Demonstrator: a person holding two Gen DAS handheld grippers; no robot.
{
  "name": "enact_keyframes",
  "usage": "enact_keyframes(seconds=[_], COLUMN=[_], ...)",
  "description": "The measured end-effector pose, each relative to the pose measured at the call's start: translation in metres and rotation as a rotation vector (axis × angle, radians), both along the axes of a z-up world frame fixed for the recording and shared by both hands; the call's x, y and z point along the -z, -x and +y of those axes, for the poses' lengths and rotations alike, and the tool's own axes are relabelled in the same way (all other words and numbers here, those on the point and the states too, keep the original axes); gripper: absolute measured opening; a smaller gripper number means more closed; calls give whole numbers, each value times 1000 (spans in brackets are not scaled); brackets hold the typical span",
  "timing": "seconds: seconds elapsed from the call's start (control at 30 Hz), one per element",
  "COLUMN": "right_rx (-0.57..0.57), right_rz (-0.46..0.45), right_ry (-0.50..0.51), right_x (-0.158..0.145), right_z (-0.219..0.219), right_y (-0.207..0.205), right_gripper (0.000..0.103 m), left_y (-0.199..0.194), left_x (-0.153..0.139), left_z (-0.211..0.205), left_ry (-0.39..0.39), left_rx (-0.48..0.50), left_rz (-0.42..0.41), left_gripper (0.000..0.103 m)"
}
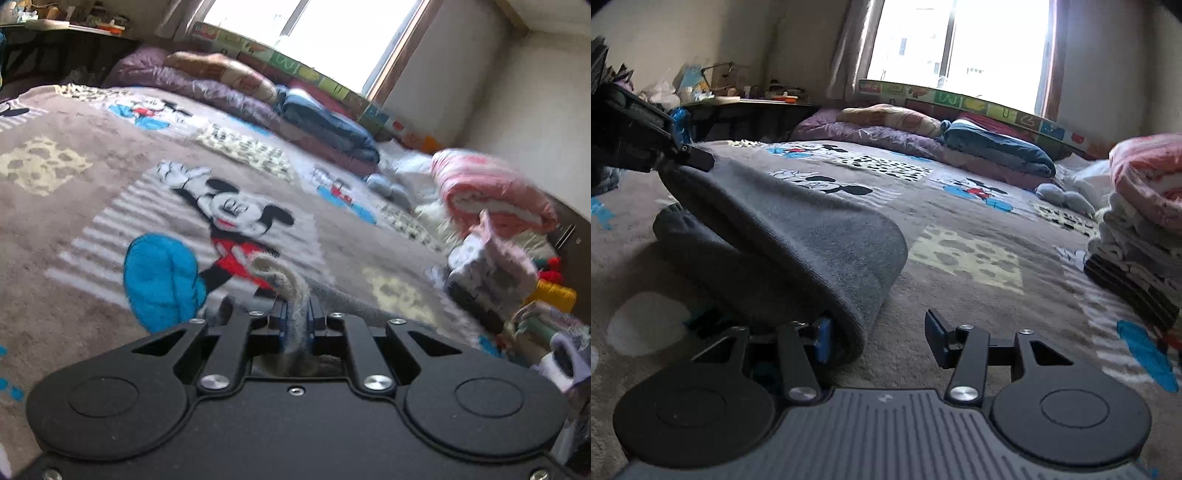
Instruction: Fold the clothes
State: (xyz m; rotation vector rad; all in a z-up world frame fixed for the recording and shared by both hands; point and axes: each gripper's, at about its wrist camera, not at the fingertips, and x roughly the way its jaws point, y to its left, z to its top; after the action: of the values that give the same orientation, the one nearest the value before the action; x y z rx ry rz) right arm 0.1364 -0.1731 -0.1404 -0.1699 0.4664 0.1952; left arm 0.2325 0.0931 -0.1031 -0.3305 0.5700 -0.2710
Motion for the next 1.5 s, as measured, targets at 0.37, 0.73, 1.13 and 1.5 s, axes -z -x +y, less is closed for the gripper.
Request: enact_keyframes(seconds=[0.37, 0.73, 1.13, 1.5], right_rx=[-103, -248, -275, -244], right_rz=[-61, -3, 87, 26], right_ry=[-197, -178, -224, -209], right_x=[-27, -39, 6, -23], right_z=[-28, -11, -3, -4], right_y=[12, -62, -68, -46], right_gripper=[53, 47, 45, 46], left_y=[0, 6, -22, 13], left_x=[8, -9, 46, 29], left_z=[6, -30, -39, -38], left_ry=[-87, -209, -353, -435], left_rx=[-12, 95, 165, 196], left_rz=[27, -201, -130, -183], left_gripper=[12, 28, 27, 28])
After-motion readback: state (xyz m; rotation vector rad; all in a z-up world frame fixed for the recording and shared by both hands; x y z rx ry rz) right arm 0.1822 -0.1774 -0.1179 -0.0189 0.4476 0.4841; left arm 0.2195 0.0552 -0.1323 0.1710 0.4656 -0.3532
